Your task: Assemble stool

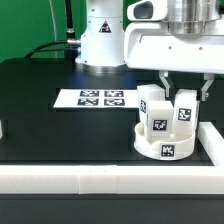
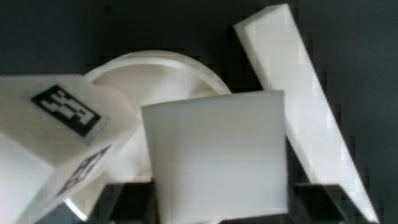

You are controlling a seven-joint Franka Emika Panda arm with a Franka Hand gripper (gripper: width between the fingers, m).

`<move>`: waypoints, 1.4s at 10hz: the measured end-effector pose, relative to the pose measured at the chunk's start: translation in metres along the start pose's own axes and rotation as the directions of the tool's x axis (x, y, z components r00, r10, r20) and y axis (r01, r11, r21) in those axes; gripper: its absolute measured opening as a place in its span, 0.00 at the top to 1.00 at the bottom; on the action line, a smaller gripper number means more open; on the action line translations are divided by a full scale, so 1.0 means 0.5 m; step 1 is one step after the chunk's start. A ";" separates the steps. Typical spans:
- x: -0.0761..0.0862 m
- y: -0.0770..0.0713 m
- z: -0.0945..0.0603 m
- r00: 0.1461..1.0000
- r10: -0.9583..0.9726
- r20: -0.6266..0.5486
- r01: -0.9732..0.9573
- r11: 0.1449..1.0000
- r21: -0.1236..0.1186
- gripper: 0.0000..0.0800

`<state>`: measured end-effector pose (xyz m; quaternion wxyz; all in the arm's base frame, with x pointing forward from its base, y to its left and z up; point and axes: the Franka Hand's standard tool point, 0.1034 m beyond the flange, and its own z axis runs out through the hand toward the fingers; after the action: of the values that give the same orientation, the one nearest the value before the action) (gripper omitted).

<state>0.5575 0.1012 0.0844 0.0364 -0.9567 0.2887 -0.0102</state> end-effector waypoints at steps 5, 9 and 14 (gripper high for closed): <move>-0.002 -0.007 0.001 0.943 0.332 0.015 -0.332 0.942 0.038 0.58; -0.004 -0.015 0.002 0.807 0.588 0.046 -0.590 0.804 0.073 0.58; -0.007 -0.024 0.003 0.511 0.852 0.114 -0.860 0.506 0.068 0.58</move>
Offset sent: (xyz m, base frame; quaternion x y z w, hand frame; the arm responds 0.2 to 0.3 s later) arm 0.0000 0.0000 0.0000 0.0000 0.0000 0.1296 0.9916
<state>0.5613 0.1132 0.0836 0.1017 -0.6854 0.7206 0.0238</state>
